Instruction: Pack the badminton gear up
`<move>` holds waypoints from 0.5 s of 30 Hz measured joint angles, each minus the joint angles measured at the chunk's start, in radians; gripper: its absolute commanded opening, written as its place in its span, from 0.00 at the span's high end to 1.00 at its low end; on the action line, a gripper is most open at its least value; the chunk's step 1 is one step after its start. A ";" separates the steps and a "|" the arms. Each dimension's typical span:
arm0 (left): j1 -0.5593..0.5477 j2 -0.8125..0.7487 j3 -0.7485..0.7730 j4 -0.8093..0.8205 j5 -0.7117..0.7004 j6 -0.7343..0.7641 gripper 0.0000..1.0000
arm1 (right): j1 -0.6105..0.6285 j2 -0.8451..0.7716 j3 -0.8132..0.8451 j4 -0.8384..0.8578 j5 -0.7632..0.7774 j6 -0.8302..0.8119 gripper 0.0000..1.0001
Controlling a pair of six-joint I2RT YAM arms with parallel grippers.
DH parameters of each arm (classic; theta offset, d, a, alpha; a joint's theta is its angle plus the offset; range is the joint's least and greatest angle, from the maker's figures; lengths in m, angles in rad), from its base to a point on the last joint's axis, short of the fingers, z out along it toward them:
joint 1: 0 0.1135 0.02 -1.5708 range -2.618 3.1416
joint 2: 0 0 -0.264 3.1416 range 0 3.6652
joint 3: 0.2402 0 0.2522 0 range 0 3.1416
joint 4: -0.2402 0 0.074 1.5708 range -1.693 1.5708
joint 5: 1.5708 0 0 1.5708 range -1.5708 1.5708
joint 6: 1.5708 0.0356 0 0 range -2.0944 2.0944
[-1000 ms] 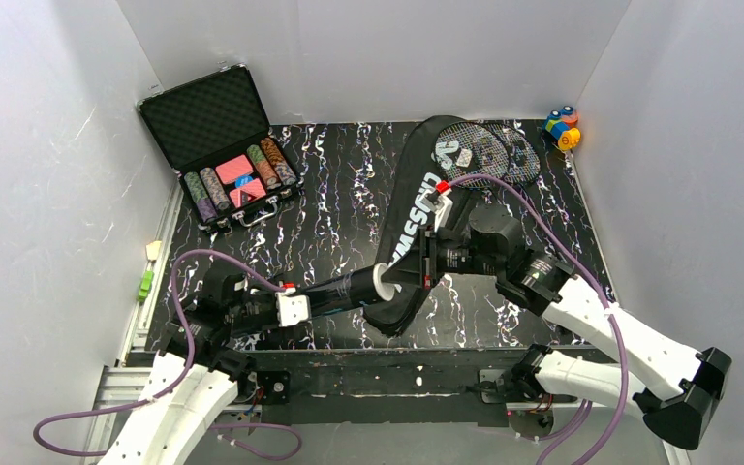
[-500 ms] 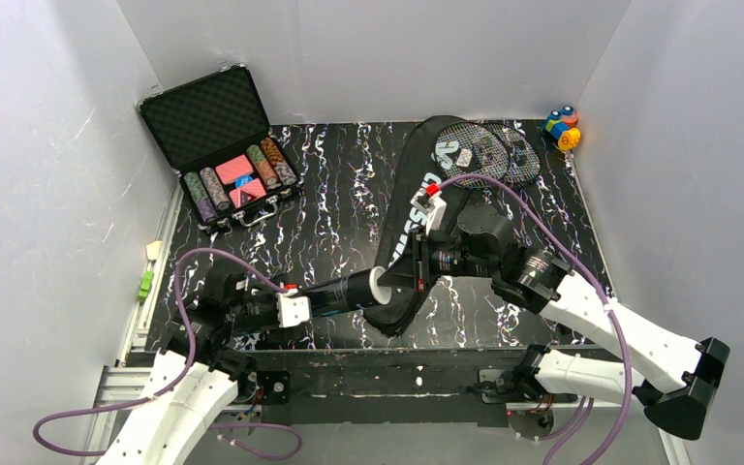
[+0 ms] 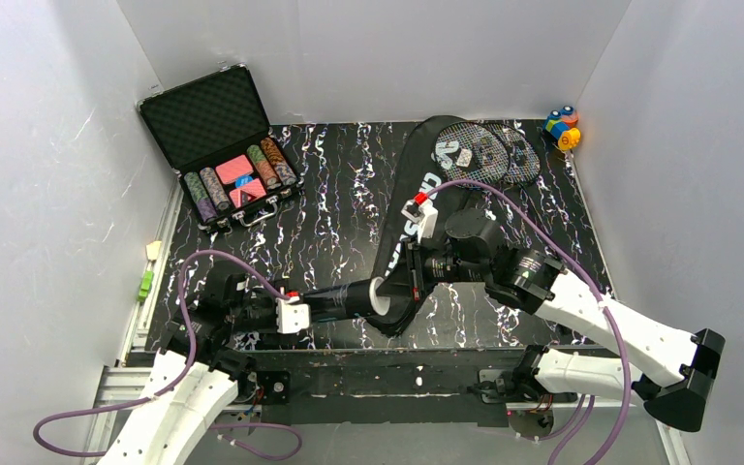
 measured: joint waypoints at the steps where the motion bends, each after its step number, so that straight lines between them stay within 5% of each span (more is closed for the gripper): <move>1: 0.000 0.000 0.000 -0.002 -0.001 0.005 0.93 | 0.002 0.000 0.000 -0.002 0.002 0.000 0.87; 15: 0.005 -0.003 0.000 -0.008 0.005 0.027 0.93 | 0.008 -0.005 0.003 0.003 0.086 0.004 0.88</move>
